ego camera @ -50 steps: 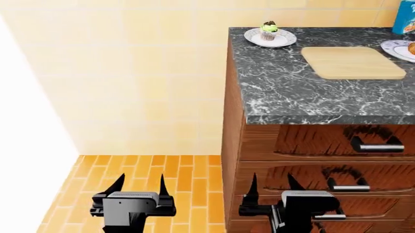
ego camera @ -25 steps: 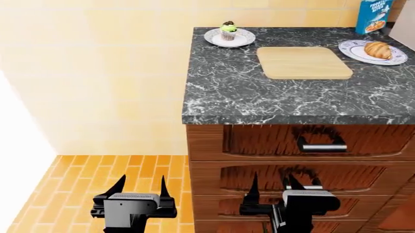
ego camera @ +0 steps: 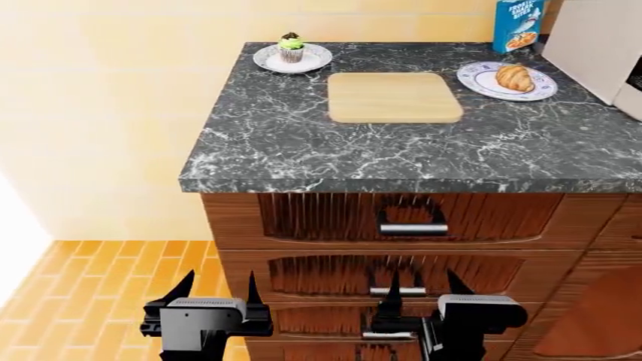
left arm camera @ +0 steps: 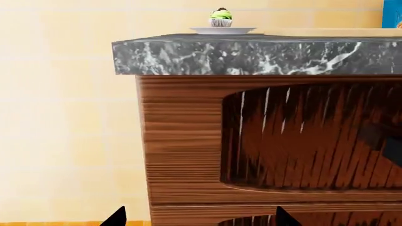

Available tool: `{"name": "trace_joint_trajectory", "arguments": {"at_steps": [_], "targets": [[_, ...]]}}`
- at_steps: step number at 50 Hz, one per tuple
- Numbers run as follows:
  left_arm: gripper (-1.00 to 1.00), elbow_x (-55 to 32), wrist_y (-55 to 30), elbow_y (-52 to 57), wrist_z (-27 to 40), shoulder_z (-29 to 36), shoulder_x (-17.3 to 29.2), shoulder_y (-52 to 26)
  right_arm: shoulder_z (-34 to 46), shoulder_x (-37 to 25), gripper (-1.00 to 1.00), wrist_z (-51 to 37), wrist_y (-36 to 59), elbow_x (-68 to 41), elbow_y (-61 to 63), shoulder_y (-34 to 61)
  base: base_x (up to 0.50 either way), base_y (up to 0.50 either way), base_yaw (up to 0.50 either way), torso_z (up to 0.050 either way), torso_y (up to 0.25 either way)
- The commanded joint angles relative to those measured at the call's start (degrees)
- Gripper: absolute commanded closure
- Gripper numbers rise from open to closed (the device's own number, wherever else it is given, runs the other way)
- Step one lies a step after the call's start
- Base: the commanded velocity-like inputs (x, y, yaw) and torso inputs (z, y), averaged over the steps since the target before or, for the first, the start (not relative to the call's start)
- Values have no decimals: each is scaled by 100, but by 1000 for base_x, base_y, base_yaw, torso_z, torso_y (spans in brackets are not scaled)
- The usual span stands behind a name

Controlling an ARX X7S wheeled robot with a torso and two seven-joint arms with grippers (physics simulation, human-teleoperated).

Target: From the different types of pastries on the counter, select a croissant and place it on the cutting board. Then retrieve a jar of jam from the cabinet and place it alongside the croissant on the cutting board.

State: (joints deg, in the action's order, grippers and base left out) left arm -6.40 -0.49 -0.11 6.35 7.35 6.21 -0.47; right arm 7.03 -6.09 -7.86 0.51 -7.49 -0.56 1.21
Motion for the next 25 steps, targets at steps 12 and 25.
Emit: {"name": "trace_joint_trajectory", "arguments": {"at_steps": [12, 25], "targets": [[-100, -140, -10, -10, 111, 110, 107, -39, 126, -110, -100, -143, -12, -99, -6, 5, 0, -500, 0, 0, 0], [-100, -205, -20, 16, 168, 171, 156, -35, 183, -168, -100, -199, -15, -157, 14, 7, 0, -500, 0, 0, 0]]}}
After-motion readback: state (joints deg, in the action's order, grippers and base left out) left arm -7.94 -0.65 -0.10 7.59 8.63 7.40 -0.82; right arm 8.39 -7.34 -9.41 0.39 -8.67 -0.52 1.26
